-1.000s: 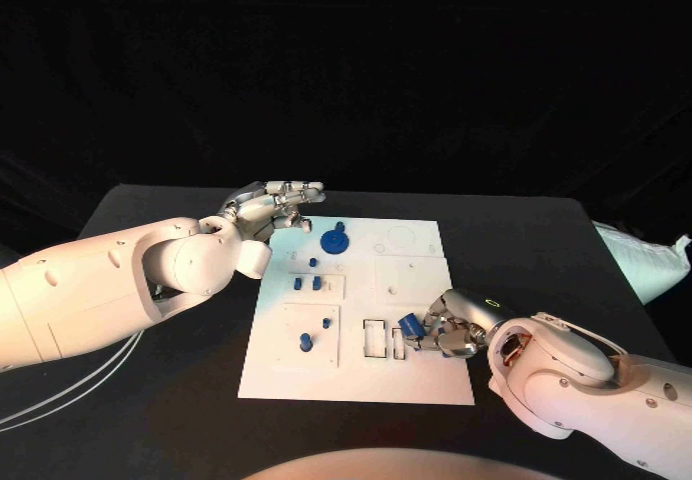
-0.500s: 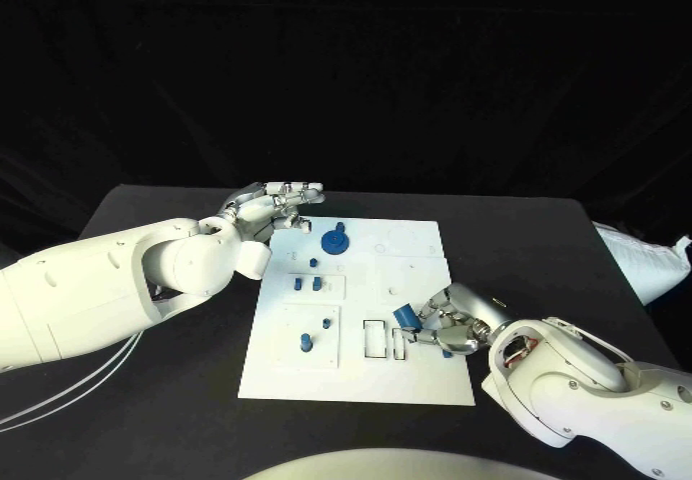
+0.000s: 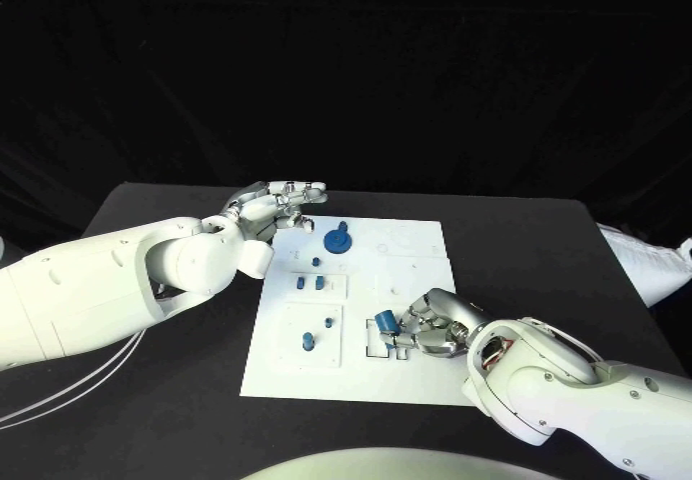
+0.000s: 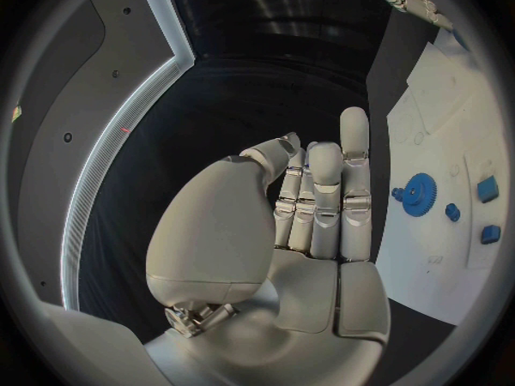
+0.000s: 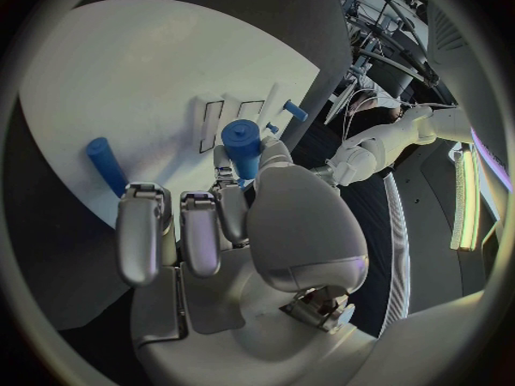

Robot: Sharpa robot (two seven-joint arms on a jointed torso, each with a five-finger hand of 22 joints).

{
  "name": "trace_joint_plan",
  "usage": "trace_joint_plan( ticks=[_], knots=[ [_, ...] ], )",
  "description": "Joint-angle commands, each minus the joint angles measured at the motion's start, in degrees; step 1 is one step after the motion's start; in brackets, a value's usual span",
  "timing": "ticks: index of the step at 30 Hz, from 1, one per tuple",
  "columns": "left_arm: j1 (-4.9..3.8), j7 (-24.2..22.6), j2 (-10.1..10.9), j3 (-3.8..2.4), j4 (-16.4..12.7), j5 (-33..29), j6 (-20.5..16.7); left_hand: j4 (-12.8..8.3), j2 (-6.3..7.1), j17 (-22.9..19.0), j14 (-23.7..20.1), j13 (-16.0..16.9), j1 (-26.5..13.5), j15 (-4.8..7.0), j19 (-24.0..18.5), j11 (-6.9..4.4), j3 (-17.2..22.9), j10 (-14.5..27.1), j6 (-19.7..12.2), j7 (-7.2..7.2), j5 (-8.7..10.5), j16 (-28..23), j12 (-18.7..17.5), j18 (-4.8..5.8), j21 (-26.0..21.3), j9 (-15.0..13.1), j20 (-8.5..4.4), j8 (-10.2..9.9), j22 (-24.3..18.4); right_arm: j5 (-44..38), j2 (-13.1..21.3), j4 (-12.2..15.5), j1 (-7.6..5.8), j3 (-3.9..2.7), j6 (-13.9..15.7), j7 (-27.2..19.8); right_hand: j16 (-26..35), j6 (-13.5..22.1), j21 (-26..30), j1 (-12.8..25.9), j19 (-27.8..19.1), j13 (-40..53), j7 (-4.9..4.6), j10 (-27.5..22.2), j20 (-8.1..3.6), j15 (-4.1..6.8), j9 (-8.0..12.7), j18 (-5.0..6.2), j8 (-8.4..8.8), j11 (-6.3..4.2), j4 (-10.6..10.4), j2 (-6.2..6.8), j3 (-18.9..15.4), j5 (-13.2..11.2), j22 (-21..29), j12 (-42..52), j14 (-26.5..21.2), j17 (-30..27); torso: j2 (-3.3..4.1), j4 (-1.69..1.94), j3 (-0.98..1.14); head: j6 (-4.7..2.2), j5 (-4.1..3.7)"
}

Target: Assemble the parts on the task board

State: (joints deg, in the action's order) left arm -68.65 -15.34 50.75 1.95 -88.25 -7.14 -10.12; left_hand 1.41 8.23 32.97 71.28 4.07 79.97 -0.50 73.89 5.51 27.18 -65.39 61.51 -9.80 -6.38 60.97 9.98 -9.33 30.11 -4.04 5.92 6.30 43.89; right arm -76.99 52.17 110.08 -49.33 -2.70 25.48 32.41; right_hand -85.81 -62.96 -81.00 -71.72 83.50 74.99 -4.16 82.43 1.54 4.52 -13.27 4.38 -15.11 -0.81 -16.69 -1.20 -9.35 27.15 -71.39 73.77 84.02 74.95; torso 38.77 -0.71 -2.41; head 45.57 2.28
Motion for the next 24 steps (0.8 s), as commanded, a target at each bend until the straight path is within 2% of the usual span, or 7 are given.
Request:
trace_joint_plan(
  ticks=[1, 7, 14, 17, 20, 22, 24],
  knots=[
    [-0.02, -0.1, -0.1, -0.03, -0.2, -0.1, 1.1, -0.3, -0.28, -0.1, -0.3, 0.0, -0.5, -0.02, -0.5, 0.14, 0.0, 0.3, -0.2, -0.04, -0.32, -0.3, 0.2, -1.06, -0.2, 0.0, 0.04, 0.2, -0.1, 1.1, -0.6, -0.2, 0.03, 0.0, -2.9, 0.6, -0.1, -1.0, -0.1, 1.9, 0.2, -0.1, 0.75, 0.4, -0.3, 0.3, -1.0, -0.7, -0.15, -0.19, 0.0, 0.37, -0.5, -0.3, -0.1, -0.2, 4.5, 6.9, 0.01, -0.14, 0.04, 0.05, 0.26],
    [-0.02, -0.1, -0.1, -0.03, -0.2, -0.1, 1.1, -0.3, -0.28, -0.1, -0.3, 0.0, -0.5, -0.02, -0.5, 0.14, 0.0, 0.3, -0.2, -0.04, -0.32, -0.3, 0.2, -1.06, -0.2, 0.0, 0.04, 0.2, -0.1, 0.1, -1.2, -0.7, 0.02, 0.01, -3.2, 1.2, -0.2, -1.2, -0.1, 2.5, 0.2, -0.1, 0.88, 0.5, -0.38, 0.39, -1.4, -0.7, -0.24, -0.3, 0.0, 0.17, -0.9, -0.7, -0.1, -0.3, 4.5, 6.9, 0.04, -0.16, 0.05, 0.17, 0.28],
    [-0.03, -0.1, -0.1, -0.03, -0.3, 0.1, 1.1, -0.3, -0.28, -0.1, -0.3, 0.0, -0.5, -0.02, -0.5, 0.14, 0.0, 0.3, -0.2, -0.04, -0.32, -0.3, 0.2, -1.06, -0.2, 0.0, 0.04, 0.2, -0.1, -1.5, -1.5, -0.8, 0.02, 0.01, -3.3, 1.3, -0.1, -1.2, -0.1, 4.5, 0.2, 0.0, 1.06, 0.5, -0.54, 0.54, -2.6, -0.68, -0.28, -0.45, 0.0, -0.23, -2.7, -5.2, 0.0, -0.8, 4.5, 6.8, 0.05, -0.14, 0.07, 0.19, 0.31],
    [-0.03, -0.1, -0.1, -0.03, -0.3, 0.1, 1.1, -0.3, -0.28, -0.1, -0.3, 0.0, -0.5, -0.02, -0.5, 0.14, 0.0, 0.3, -0.2, -0.04, -0.32, -0.3, 0.2, -1.06, -0.2, 0.0, 0.04, 0.2, -0.1, -2.0, -1.6, -0.8, 0.02, 0.01, -3.3, 1.4, 0.0, -1.2, 0.0, 5.2, 0.1, 0.1, 1.09, 0.5, -0.57, 0.56, -3.2, -0.67, -0.26, -0.47, 0.0, -0.2, -3.6, -7.7, 0.0, -1.0, 4.5, 6.7, 0.01, -0.13, 0.07, 0.24, 0.4],
    [-0.03, -0.1, -0.1, -0.03, -0.3, 0.2, 1.1, -0.3, -0.28, -0.1, -0.3, 0.0, -0.5, -0.02, -0.5, 0.14, 0.0, 0.3, -0.2, -0.04, -0.32, -0.3, 0.2, -1.06, -0.2, 0.0, 0.04, 0.2, -0.1, -2.7, -1.6, -0.9, 0.02, 0.01, -3.3, 1.4, 0.1, -1.0, 0.1, 7.3, 0.1, 0.0, 1.07, 0.4, -0.57, 0.55, -4.1, -0.64, -0.19, -0.44, 0.0, 0.24, -5.2, -13.8, 0.2, -1.5, 4.4, 6.6, 0.03, -0.17, 0.08, 0.15, 0.45],
    [-0.03, -0.1, -0.1, -0.03, -0.3, 0.2, 1.1, -0.3, -0.28, -0.1, -0.3, 0.0, -0.5, -0.02, -0.5, 0.14, 0.0, 0.3, -0.2, -0.04, -0.32, -0.3, 0.2, -1.06, -0.2, 0.0, 0.04, 0.2, -0.1, -2.9, -1.6, -1.0, 0.02, 0.01, -3.1, 1.4, 0.2, -0.8, 0.2, 8.9, 0.0, -0.2, 0.99, 0.2, -0.53, 0.5, -4.4, -0.6, -0.07, -0.37, -0.1, 1.0, -5.7, -17.2, 0.4, -2.0, 4.4, 6.3, 0.02, -0.19, 0.07, 0.15, 0.47],
    [-0.03, -0.1, 0.0, -0.03, -0.4, 0.2, 1.1, -0.3, -0.28, -0.1, -0.3, 0.0, -0.5, -0.02, -0.5, 0.14, 0.0, 0.3, -0.2, -0.04, -0.32, -0.3, 0.2, -1.06, -0.2, 0.0, 0.04, 0.2, -0.1, -3.1, -1.6, -1.2, 0.02, 0.01, -2.6, 1.4, 0.5, -0.3, 0.5, 10.5, -0.3, -0.9, 0.82, -0.3, -0.44, 0.38, -4.7, -0.51, 0.19, -0.22, -0.2, 2.12, -5.5, -18.6, 0.9, -3.1, 4.3, 5.9, 0.0, -0.22, 0.04, 0.15, 0.44]
  ],
)
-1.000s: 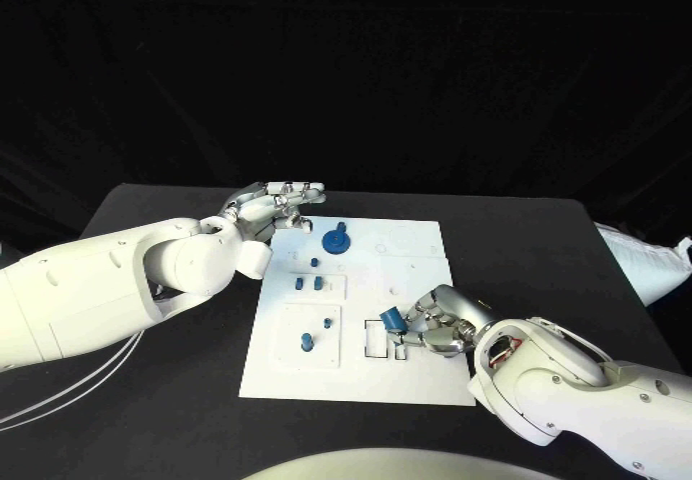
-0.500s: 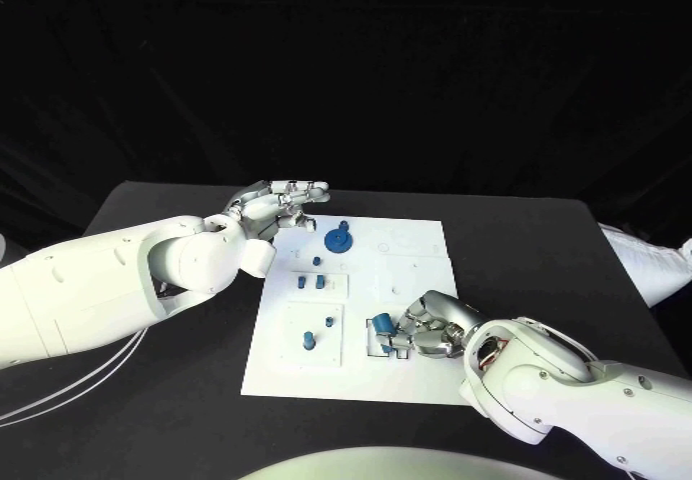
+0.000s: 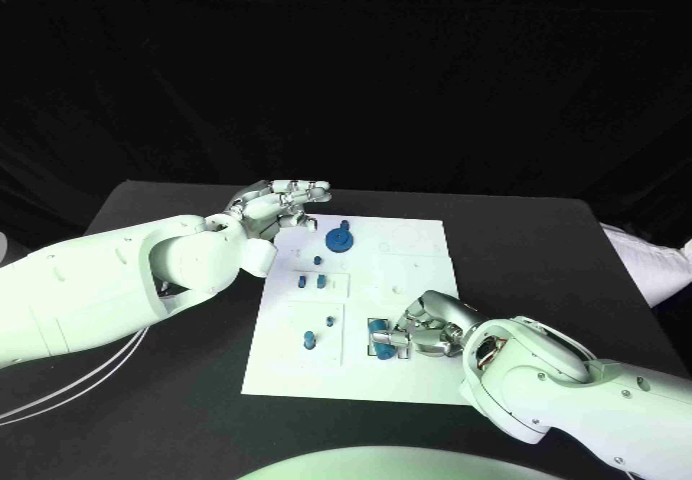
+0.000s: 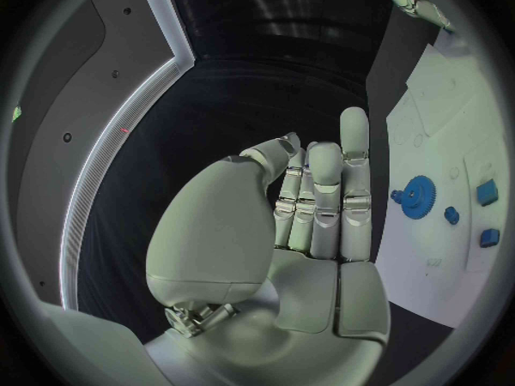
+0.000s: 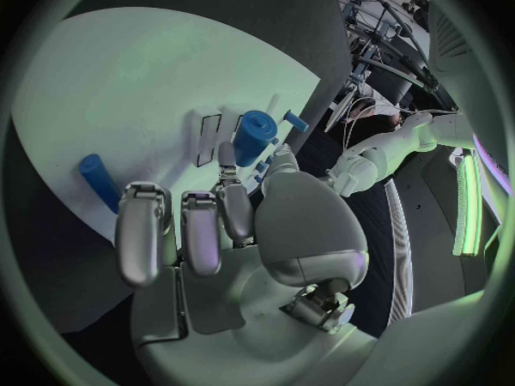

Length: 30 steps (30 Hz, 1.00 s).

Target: Assemble the parts on the task board

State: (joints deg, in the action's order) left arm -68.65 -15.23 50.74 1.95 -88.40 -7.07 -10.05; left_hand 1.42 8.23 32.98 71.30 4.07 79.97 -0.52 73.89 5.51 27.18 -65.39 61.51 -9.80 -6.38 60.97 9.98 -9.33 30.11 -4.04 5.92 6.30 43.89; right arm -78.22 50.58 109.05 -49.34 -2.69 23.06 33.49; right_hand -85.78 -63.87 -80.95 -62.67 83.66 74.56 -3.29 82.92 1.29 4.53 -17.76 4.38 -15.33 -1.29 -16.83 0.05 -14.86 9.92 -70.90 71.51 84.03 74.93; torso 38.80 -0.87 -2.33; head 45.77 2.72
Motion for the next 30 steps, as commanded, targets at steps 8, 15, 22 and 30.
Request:
trace_joint_plan(
  ticks=[8, 15, 22, 30],
  knots=[
    [-0.03, -0.2, 0.0, -0.03, -0.3, 0.1, 1.0, -0.3, -0.28, -0.1, -0.3, 0.0, -0.5, 0.0, -0.5, 0.14, 0.0, 0.3, -0.2, -0.04, -0.32, -0.3, 0.2, -1.06, -0.2, 0.0, 0.04, 0.2, -0.1, -2.6, -0.1, -0.4, 0.02, 0.0, 0.3, -0.1, 0.8, 1.1, 0.9, 4.0, -0.7, -1.4, -0.26, -1.5, 0.05, 0.17, -1.4, -0.39, 0.62, 0.46, 0.0, 4.12, 3.5, -2.9, 1.0, -2.6, 4.2, 5.5, -0.01, -0.01, 0.0, -0.03, 0.02],
    [-0.03, -0.2, 0.1, -0.03, -0.3, 0.1, 1.0, -0.3, -0.28, -0.1, -0.3, 0.0, -0.5, 0.0, -0.5, 0.14, 0.0, 0.3, -0.2, -0.04, -0.32, -0.3, 0.2, -1.06, -0.2, 0.0, 0.04, 0.2, -0.1, -3.8, -0.4, -0.3, 0.03, 0.01, -1.4, -0.7, 0.6, 1.0, 0.8, -7.2, -0.5, -1.1, -0.09, -1.3, -0.07, 0.33, -2.8, -0.48, 0.38, 0.29, 3.5, 3.26, 6.4, -1.5, 0.5, -2.9, 4.3, 6.0, 0.0, 0.01, 0.01, 0.03, 0.03],
    [-0.03, -0.2, 0.1, -0.03, -0.3, 0.1, 1.1, -0.3, -0.28, -0.1, -0.3, 0.0, -0.5, 0.0, -0.5, 0.14, 0.0, 0.3, -0.2, -0.04, -0.32, -0.3, 0.2, -1.06, -0.2, 0.0, 0.04, 0.2, -0.1, -6.9, -1.6, -1.4, 0.03, 0.08, -1.7, 0.1, 0.0, 0.3, 0.2, -14.0, -0.1, -1.9, 0.17, -1.3, -0.25, 0.54, -3.7, -0.68, -0.17, 0.0, 7.3, 1.21, 8.0, -4.7, -0.6, -3.9, 4.5, 7.1, -0.01, -0.05, 0.04, 0.04, 0.07],
    [-0.03, -0.2, 0.1, -0.03, -0.3, 0.1, 1.1, -0.3, -0.28, -0.1, -0.3, 0.0, -0.5, 0.0, -0.5, 0.14, 0.0, 0.3, -0.2, -0.04, -0.32, -0.3, 0.2, -1.06, -0.2, 0.0, 0.04, 0.2, -0.1, -7.6, -2.3, -2.1, 0.04, 0.19, -0.1, 0.3, -0.1, 0.2, 0.1, -13.7, 0.0, -2.0, 0.17, -1.2, -0.3, 0.55, -4.1, -0.72, -0.31, -0.01, 7.3, 0.44, 7.8, -5.1, -0.8, -4.2, 4.5, 7.3, 0.03, -0.03, 0.06, 0.03, 0.04]
  ],
)
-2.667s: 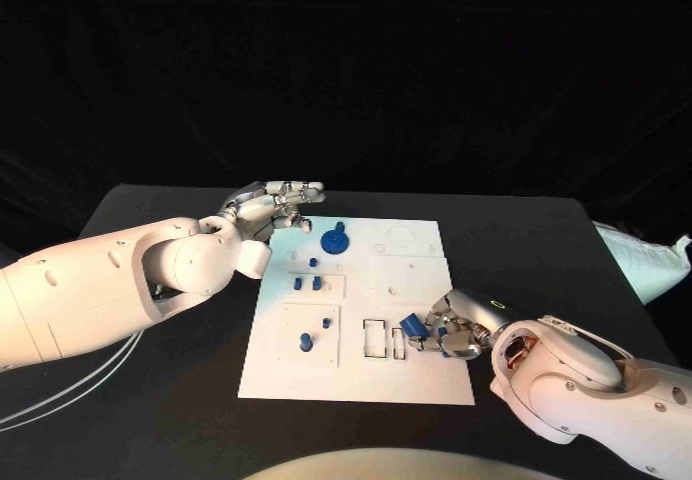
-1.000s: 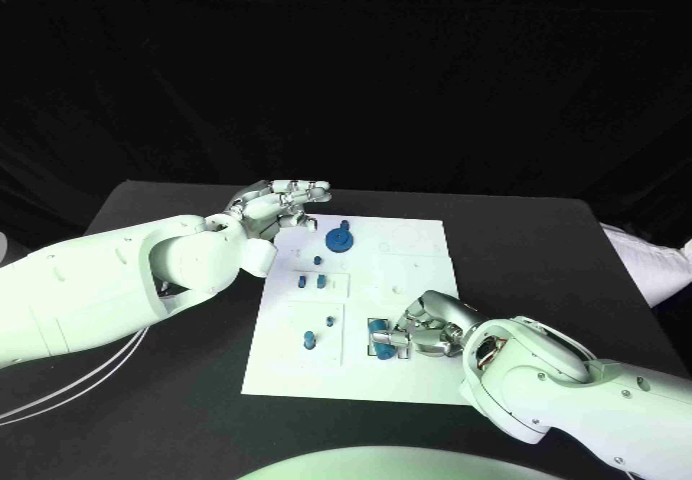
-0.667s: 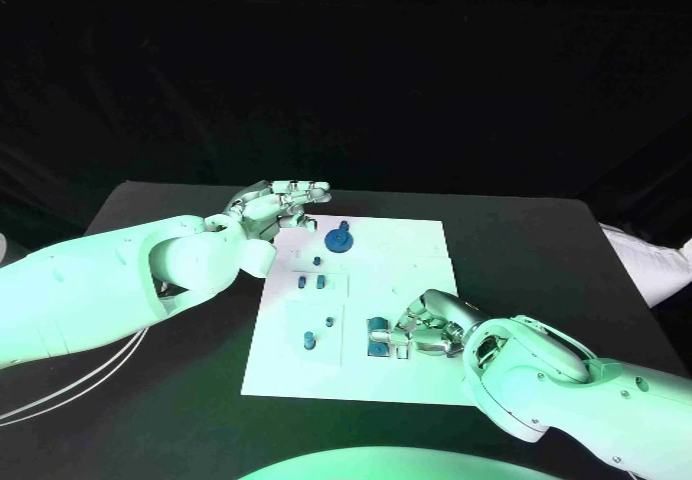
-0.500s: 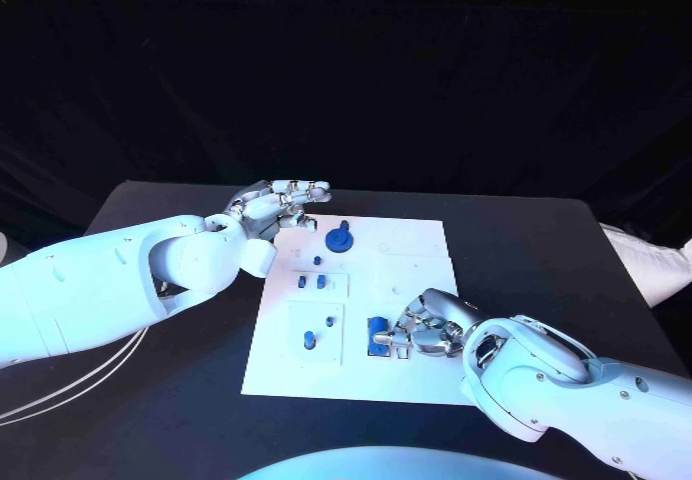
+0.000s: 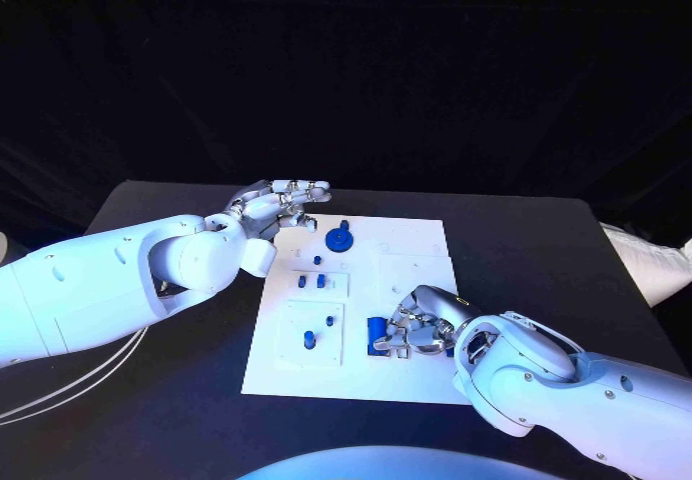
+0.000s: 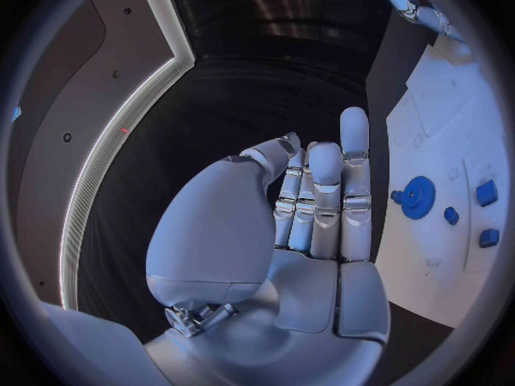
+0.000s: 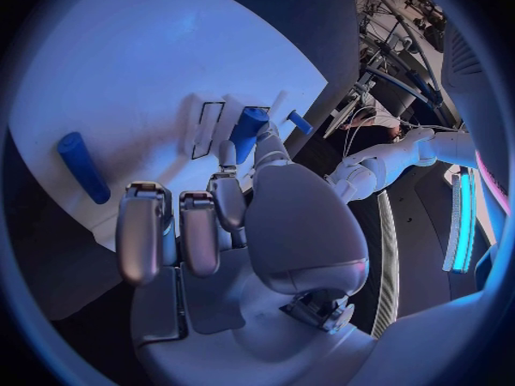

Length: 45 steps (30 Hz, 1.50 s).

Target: Assemble the parts on the task board

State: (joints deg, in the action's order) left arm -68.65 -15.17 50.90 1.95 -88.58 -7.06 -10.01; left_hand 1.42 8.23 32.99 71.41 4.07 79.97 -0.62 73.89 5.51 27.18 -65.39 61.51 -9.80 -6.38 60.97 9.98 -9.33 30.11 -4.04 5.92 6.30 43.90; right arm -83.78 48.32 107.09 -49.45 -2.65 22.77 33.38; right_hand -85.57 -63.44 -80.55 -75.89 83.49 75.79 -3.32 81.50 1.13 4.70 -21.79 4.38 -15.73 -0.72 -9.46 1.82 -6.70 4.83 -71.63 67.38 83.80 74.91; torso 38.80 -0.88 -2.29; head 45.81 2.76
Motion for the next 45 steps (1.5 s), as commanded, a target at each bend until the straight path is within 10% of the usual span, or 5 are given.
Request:
trace_joint_plan(
  ticks=[1, 10, 19, 28, 45],
  knots=[
    [-0.03, -0.2, 0.0, -0.03, -0.1, 0.1, 1.1, -0.3, -0.28, -0.1, -0.4, 0.0, -0.5, 0.1, -0.5, 0.14, 0.0, 0.3, -0.2, -0.04, -0.32, -0.3, 0.2, -1.06, -0.2, 0.0, 0.04, 0.2, -0.1, -2.0, 0.1, -0.1, 0.15, 0.15, 0.6, 0.3, -0.3, -0.2, -0.3, -0.1, 0.1, -3.2, 0.19, 0.3, -0.13, 0.36, -0.1, -0.72, 0.08, -0.56, -0.2, -1.28, -0.6, 0.0, -0.1, 0.0, 4.8, 7.3, 0.04, -0.01, 0.03, 0.01, -0.01],
    [-0.03, -0.1, 0.2, -0.03, -0.1, 0.1, 1.1, -0.3, -0.28, -0.1, -0.4, 0.0, -0.5, 0.1, -0.5, 0.14, 0.0, 0.3, -0.2, -0.04, -0.32, -0.3, 0.2, -1.06, -0.2, 0.0, 0.04, 0.2, -0.1, 3.7, 4.9, 3.2, 0.1, -0.02, 4.8, -4.3, -0.2, 1.7, -0.1, 3.1, 0.0, -2.5, -0.36, 0.5, 0.09, 0.04, -0.3, -0.66, 1.29, -0.11, -2.8, -1.55, -2.8, 5.5, 0.3, 0.7, 4.7, 7.2, -0.01, -0.21, 0.03, 0.07, -0.01],
    [-0.03, -0.1, 0.6, -0.01, -0.2, 0.1, 0.9, -0.4, -0.32, -0.4, -0.5, 0.0, -0.5, 0.1, -0.5, 0.15, 0.0, 0.4, -0.3, -0.05, -0.33, -0.4, 0.4, -1.06, -0.3, 0.0, 0.04, 0.4, -0.1, 8.8, 12.6, 5.4, -0.82, -0.17, 2.1, -5.9, -0.2, 4.5, 0.2, 0.0, -0.3, -3.1, -1.76, -0.3, 0.9, -0.9, 1.5, -0.57, 4.63, 1.03, -2.1, -3.97, -2.4, 10.4, 0.7, -0.6, 4.7, 7.2, -0.01, -0.68, 0.13, -0.2, -0.74],
    [-0.02, -0.1, 0.8, 0.0, -0.4, 0.1, 1.0, -0.4, -0.31, -0.4, -0.6, 0.0, -0.5, 0.09, -0.5, 0.15, 0.0, 0.5, -0.3, -0.05, -0.33, -0.4, 0.4, -1.06, -0.3, 0.0, 0.04, 0.4, -0.1, -0.4, 16.2, 4.8, -0.87, -0.14, -2.0, -1.6, -0.5, 3.3, -0.2, -0.6, 0.0, -3.3, -1.82, -0.2, 1.21, -1.09, 2.9, -0.68, 5.61, 1.14, -2.2, -4.44, -2.7, 10.6, -0.1, -0.9, 4.8, 7.9, 0.08, -1.42, 0.36, -0.36, -1.11],
    [-0.02, 0.0, 0.9, 0.05, -0.5, 0.1, 1.1, -0.5, -0.3, -0.5, -0.6, 0.0, -0.5, 0.09, -0.5, 0.15, 0.0, 0.5, -0.3, -0.05, -0.33, -0.4, 0.4, -1.06, -0.3, 0.0, 0.04, 0.4, -0.1, -3.9, 14.3, 3.3, -0.21, -0.03, -4.4, 0.0, -0.5, 1.2, -0.2, 0.1, 0.0, -3.1, -1.27, 0.1, 1.01, -0.77, 3.3, -0.67, 5.5, 0.7, -3.0, -4.53, -3.5, 11.5, -0.1, -0.9, 4.8, 7.9, 0.08, -1.2, 0.26, -0.12, -1.17]
  ],
)
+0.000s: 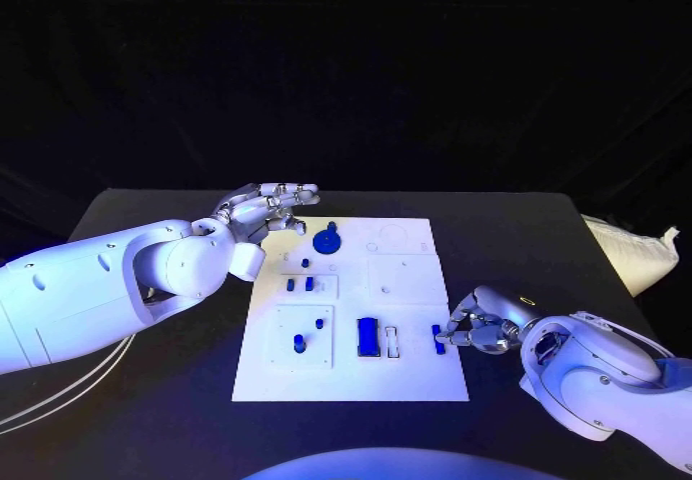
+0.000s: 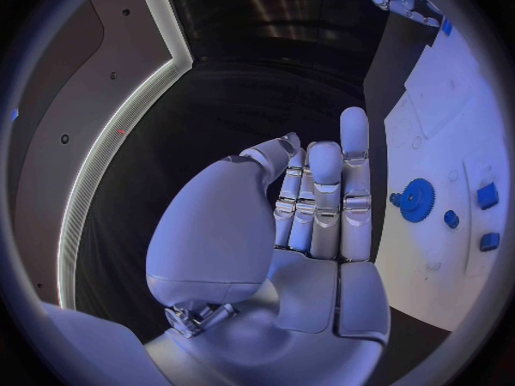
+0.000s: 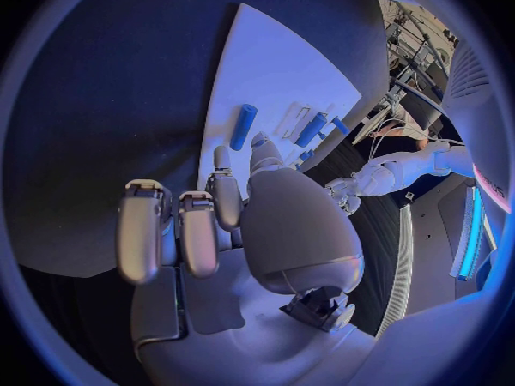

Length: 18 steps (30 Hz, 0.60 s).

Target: Assemble the parts on the task board

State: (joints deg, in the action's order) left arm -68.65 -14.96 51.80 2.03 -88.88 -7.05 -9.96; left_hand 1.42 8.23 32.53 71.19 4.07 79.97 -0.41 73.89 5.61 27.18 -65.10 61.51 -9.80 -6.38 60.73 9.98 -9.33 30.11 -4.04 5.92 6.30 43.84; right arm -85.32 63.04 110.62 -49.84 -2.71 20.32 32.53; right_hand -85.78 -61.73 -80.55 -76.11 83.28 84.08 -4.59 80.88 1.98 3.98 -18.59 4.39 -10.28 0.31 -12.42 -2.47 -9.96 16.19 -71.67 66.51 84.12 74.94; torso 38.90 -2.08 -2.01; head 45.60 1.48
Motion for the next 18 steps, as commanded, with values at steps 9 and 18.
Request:
trace_joint_plan(
  ticks=[9, 18],
  knots=[
    [-0.02, -0.2, 0.0, -0.02, -0.1, 0.1, 1.0, -0.5, -0.3, -0.1, -0.4, 0.0, -0.5, -0.12, -0.5, 0.05, 0.0, 0.2, -0.3, -0.06, -0.33, -0.2, 0.4, -1.06, -0.3, 0.0, 0.04, 0.4, -0.1, -5.6, -2.6, -1.3, 1.12, 0.09, -3.2, 1.0, -0.3, -1.6, -0.2, 0.0, 0.2, -11.4, 0.4, 0.8, -0.04, 0.21, 0.0, -0.67, -0.17, -0.65, -0.1, -0.13, -0.5, 0.1, -0.1, 0.0, 4.5, 7.9, -0.03, -0.04, 0.01, 0.24, 0.56],
    [-0.02, -0.1, -0.1, -0.01, 0.0, 0.1, 1.1, -0.5, -0.3, -0.1, -0.4, 0.0, -0.5, -0.12, -0.5, 0.05, 0.0, 0.2, -0.3, -0.06, -0.33, -0.2, 0.4, -1.06, -0.3, 0.0, 0.04, 0.4, -0.1, -13.9, -4.2, -2.9, 1.31, 0.19, -8.3, 1.3, -0.3, -2.2, -0.2, -1.3, 0.2, -11.3, 0.73, 0.8, -0.29, 0.49, -0.1, -0.69, -0.17, -0.96, 0.5, -0.28, -0.3, -0.2, -0.1, -0.2, 4.5, 8.0, -0.03, 0.0, 0.02, 0.28, 0.69]
  ],
)
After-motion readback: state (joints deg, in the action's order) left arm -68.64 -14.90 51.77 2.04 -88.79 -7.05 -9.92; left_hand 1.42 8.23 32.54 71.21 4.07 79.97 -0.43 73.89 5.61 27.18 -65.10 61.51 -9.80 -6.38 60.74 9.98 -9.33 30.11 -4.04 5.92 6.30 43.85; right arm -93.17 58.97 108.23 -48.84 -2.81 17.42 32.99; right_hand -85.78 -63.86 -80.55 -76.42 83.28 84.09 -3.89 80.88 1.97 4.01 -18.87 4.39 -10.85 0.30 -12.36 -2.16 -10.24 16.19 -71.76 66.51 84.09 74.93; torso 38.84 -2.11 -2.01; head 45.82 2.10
